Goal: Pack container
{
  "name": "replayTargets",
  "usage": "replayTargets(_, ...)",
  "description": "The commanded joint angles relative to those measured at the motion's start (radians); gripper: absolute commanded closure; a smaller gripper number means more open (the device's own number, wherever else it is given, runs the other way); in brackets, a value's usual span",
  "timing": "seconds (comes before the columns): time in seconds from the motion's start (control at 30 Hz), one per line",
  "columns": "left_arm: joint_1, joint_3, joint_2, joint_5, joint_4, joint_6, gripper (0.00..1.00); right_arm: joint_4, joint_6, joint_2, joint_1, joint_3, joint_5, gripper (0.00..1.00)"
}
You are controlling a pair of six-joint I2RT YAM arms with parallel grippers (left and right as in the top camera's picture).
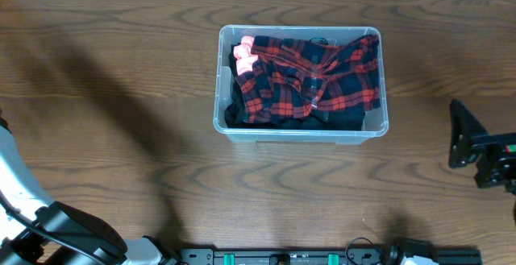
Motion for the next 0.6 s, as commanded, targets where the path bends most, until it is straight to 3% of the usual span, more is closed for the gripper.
replayTargets(0.0,0.003,-0.012,-0.011,-0.015,-0.001,-0.006,0.02,0.100,0.010,-0.072,0.018,-0.159,0.020,0.01)
replayTargets(0.57,0.003,-0.012,-0.011,-0.015,-0.001,-0.006,0.02,0.844,0.010,-0.360,0.018,-0.903,0.019,0.01)
